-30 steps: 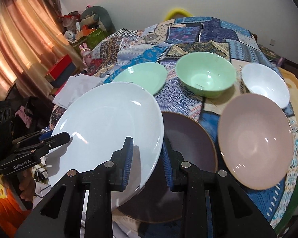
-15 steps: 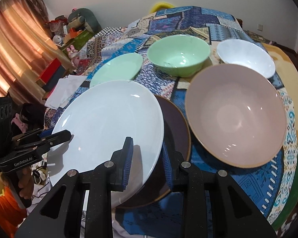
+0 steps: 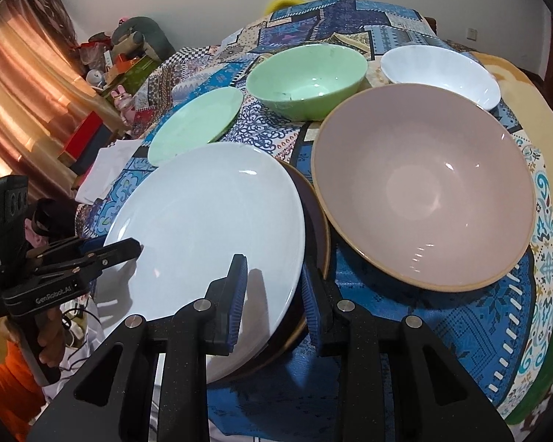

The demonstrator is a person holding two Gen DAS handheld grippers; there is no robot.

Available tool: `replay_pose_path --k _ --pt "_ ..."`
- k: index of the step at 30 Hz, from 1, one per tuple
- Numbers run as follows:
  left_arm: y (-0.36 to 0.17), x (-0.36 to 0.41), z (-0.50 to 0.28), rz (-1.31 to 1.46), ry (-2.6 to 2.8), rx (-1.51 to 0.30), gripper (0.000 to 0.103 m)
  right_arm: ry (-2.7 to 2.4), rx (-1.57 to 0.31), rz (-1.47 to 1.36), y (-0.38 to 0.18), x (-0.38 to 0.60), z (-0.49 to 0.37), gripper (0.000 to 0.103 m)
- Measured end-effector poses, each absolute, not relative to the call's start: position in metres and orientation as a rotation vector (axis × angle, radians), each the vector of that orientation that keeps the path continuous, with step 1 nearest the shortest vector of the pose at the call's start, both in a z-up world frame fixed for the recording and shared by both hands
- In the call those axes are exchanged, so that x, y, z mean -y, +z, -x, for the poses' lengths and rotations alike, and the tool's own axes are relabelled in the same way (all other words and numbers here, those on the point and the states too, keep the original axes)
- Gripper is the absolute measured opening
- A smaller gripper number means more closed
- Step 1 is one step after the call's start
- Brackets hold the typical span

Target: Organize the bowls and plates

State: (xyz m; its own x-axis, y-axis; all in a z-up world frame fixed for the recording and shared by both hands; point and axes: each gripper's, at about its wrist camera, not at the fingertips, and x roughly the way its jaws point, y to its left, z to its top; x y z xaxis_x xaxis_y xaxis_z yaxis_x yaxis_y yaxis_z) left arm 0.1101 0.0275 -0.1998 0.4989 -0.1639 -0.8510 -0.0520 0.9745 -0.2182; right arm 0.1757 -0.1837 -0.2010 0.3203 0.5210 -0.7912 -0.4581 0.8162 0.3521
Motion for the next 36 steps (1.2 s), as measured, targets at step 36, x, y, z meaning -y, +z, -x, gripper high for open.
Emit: replay_pose_path --k 36 --pt "-0.196 -0.023 -0.116 0.125 -0.066 -0.989 0.041 0.587 -0.923 0.064 -0.169 0.169 -0.166 0.031"
